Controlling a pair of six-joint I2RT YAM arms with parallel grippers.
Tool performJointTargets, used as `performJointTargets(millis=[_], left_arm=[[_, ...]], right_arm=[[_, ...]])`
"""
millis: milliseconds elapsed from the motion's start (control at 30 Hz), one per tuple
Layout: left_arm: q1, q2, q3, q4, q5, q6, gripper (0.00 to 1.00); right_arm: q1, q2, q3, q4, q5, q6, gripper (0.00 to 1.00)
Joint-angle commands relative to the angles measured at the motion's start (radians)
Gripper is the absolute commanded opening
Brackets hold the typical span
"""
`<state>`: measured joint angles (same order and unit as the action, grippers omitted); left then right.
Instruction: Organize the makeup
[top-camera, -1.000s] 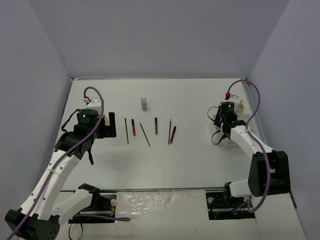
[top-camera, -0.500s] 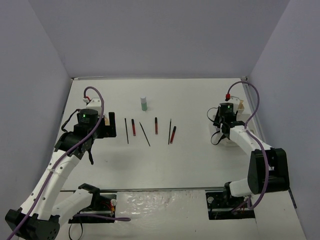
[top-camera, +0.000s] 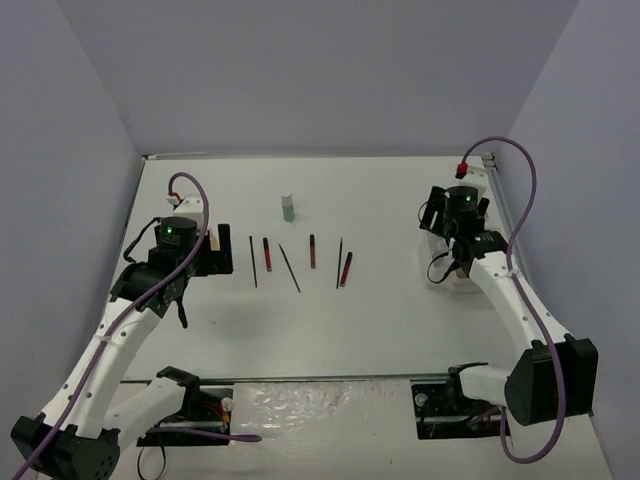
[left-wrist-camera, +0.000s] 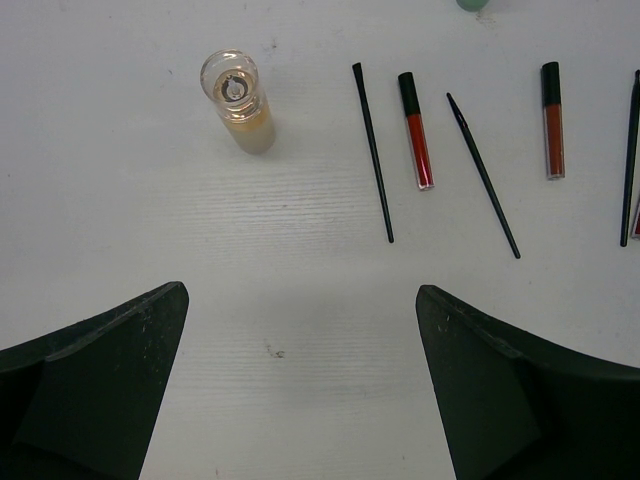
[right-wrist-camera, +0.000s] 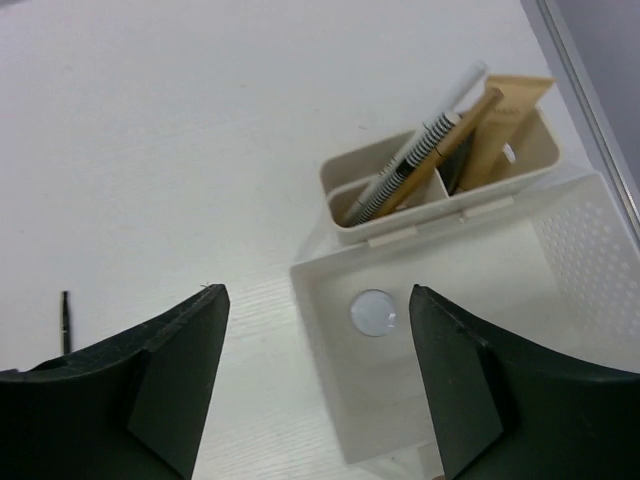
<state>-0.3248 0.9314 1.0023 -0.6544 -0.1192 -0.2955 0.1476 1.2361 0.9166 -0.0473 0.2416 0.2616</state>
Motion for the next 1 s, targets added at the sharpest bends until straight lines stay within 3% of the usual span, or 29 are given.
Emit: performJointTargets(millis=[0, 100, 233, 300, 600, 967], left_arm=[[0.009, 0.007, 0.028, 0.03, 0.0, -0.013, 0.97], [0.009, 0.009, 0.029, 0.027, -0.002, -0.011, 0.97], [0.009, 0.012, 0.028, 0.025, -0.008, -0.013, 0.97], [0.009, 0.011, 0.027, 0.024, -0.016, -0.012, 0.97], [0.013, 0.012, 0.027, 0.021, -0.031, -0.013, 0.97], [0.021, 0.026, 0.03, 0.022, -0.02, -0.012, 0.97]], right_arm=[[0.08, -0.029, 0.156, -0.057, -0.08, -0.03, 0.73], [0.165, 0.033, 0.256, -0.056, -0.172, -0.065, 0.81], [0.294, 0.226, 0.418, -0.063, -0.213, -0.133, 0.96], [0.332, 0.319, 0.515, -0.062, -0.26, -0.155, 0.99], [0.463, 0.712, 0.901, -0.074, -0.316, -0.299, 1.0], [0.478, 1.005, 1.092, 0.001, -0.386, -0.374, 0.88]])
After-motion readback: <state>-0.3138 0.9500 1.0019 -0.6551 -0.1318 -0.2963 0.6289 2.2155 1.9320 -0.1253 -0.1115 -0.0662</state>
